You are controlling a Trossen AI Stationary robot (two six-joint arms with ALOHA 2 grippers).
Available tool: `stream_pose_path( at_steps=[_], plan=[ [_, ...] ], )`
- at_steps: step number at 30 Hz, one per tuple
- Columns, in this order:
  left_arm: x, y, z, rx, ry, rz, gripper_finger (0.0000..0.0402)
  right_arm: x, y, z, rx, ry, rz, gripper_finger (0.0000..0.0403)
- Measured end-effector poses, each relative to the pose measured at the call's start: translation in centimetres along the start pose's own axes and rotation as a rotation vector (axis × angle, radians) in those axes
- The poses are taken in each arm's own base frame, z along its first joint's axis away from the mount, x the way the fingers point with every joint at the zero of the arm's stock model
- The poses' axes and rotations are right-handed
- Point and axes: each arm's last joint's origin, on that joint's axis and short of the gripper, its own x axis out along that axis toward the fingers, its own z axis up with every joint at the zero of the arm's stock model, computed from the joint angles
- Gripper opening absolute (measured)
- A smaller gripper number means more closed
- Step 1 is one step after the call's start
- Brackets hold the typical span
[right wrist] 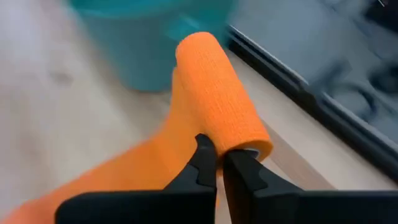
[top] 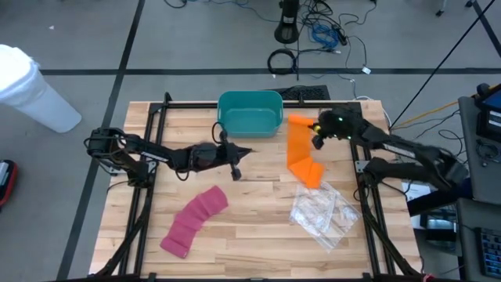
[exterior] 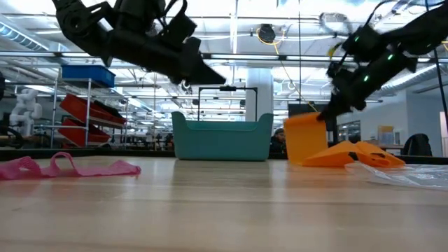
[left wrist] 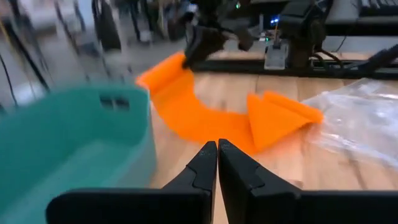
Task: Roll bandage
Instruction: Roll the orange bandage
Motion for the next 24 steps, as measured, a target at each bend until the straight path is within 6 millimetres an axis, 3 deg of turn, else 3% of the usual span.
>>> stream_pose_path(
  at_steps=[3,11,16,20,24],
  plan=[
    [0.4,0.0,1.3,0.065,-0.042,0.006,0.0022,-2.5,1.2,0.9,-0.045,-0.120,0.125,0.0001],
    [1.4,0.0,5.5,-0.019,-0.173,-0.045,0.0022,-7.7,3.9,1.6,-0.084,-0.349,0.357,0.0000],
    [1.5,-1.1,7.2,0.008,-0.235,-0.152,0.0022,-9.1,5.5,1.3,-0.137,-0.389,0.497,0.0000],
    [1.2,-2.6,7.5,0.143,-0.202,-0.190,0.0022,-9.3,6.9,1.1,-0.123,-0.358,0.607,0.0000],
    [0.8,-3.7,7.7,0.299,-0.231,-0.184,0.0022,-8.9,8.3,1.0,-0.134,-0.330,0.603,0.0000]
  ],
)
